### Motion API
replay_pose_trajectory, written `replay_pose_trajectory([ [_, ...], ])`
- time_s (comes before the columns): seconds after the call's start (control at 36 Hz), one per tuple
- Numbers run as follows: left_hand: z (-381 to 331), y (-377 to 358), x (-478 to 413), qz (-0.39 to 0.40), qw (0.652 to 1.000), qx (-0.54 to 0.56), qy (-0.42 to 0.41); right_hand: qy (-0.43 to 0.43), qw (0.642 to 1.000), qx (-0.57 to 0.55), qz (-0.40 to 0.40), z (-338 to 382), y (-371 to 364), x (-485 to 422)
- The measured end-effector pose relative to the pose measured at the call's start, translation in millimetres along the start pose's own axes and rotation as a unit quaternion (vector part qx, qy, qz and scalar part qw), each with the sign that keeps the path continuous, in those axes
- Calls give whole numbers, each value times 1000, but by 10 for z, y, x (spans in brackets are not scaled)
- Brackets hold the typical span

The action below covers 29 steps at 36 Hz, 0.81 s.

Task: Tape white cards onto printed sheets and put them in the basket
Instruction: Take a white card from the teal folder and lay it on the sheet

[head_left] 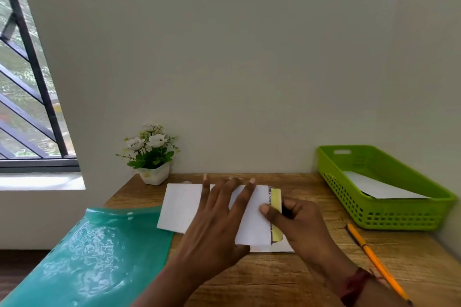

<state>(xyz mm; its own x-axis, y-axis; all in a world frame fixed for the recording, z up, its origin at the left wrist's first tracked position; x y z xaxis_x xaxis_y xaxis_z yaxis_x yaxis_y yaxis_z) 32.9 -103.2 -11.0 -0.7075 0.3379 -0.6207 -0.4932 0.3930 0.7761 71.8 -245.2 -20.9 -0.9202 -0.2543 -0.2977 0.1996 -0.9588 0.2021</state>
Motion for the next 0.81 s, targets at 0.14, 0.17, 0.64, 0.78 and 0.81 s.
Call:
replay_pose_trajectory([
  [0.14,56,96,-1,-35,999,5,5,4,999,-11,47,54,-59,38],
  [0.17,77,113,3,-41,999,4,12,0,998,-22,57,56,-61,38],
  [0.64,39,29,19,-9,999,-31,11,118,979,155,-52,105,34,14],
  [0.78,5,21,22,-11,999,-39,-7,117,976,173,-56,68,1,0],
  [0.81,2,21,22,-14,999,-43,-9,128,970,193,-77,83,15,10],
])
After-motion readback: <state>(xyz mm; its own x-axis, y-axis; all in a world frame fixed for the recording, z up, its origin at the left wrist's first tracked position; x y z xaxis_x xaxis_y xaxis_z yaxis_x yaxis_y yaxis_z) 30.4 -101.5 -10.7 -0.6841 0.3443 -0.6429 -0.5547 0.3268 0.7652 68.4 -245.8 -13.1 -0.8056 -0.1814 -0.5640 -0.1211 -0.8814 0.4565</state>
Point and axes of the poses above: each hand's wrist, its own x-axis away from the middle knuckle, its own y-axis out of the back of the hand, z = x × y, the point moved 7 cm from there along -x, towards the middle knuckle, and after that the axes turned 15 degrees about x, right-handed, at the moved point
